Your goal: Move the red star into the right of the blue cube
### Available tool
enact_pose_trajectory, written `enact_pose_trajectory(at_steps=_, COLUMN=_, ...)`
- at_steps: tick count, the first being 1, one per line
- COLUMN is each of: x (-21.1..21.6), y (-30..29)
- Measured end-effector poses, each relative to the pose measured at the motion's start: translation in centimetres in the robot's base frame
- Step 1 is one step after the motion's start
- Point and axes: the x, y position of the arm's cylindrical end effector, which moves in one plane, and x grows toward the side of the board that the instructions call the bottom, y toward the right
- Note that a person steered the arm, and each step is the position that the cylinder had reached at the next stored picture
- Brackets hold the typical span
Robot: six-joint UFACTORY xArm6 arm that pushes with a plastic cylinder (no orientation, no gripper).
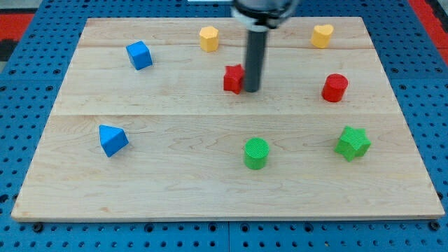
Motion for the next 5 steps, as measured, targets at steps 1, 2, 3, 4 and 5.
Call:
enact_pose_trajectory(at_steps=1, x=-2.0, y=-6.8)
enact_pose_trajectory(at_steps=2, x=-2.5, y=-6.7)
enact_pose_trajectory(at_steps=3, x=-2.2, y=-3.8)
enact_pose_trajectory(at_steps=4, x=-3.4, y=-1.9)
enact_pose_trajectory(at_steps=5, x=-5.0, y=-2.4)
